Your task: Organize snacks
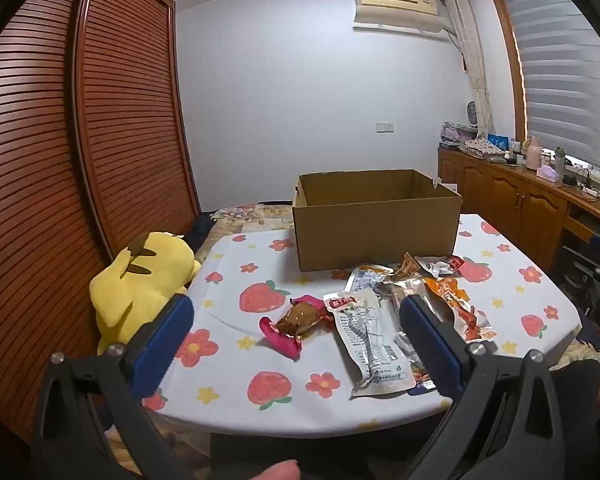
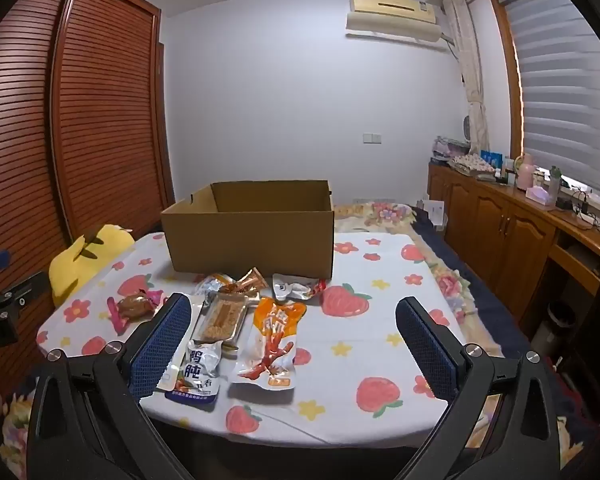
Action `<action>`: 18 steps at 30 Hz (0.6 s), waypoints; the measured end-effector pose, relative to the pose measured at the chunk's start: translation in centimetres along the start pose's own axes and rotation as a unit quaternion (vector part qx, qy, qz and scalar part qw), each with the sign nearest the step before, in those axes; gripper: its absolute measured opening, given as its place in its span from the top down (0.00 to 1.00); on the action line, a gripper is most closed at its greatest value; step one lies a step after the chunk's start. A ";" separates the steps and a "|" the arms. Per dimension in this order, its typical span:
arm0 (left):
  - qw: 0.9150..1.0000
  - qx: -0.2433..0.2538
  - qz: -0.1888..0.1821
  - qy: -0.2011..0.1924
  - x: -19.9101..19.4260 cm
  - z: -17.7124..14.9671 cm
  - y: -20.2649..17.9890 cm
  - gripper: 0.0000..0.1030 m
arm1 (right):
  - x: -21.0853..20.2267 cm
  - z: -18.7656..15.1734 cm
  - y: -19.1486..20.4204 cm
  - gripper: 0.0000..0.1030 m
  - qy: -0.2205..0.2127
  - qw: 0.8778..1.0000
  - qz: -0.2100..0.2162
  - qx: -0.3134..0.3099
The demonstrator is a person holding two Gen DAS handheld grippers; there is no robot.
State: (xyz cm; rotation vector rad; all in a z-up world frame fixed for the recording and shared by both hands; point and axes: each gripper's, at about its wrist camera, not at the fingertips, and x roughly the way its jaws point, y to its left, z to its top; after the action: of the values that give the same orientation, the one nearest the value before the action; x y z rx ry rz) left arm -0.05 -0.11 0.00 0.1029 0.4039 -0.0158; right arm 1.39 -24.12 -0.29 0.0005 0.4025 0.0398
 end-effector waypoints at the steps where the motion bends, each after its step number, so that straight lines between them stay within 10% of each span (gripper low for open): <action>1: 1.000 0.001 0.001 0.001 0.0 0.0 -0.1 0.00 | 0.0 0.0 0.0 0.00 0.003 1.000 -0.001 -0.002; 18: 1.000 -0.003 -0.003 0.007 0.0 -0.6 0.2 0.00 | 0.0 -0.1 0.0 0.00 0.001 1.000 0.000 0.001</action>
State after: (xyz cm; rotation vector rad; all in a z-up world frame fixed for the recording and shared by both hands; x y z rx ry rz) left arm -0.24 0.14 -0.55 0.0949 0.4177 -0.0204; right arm 1.38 -24.17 -0.36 0.0030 0.4043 0.0384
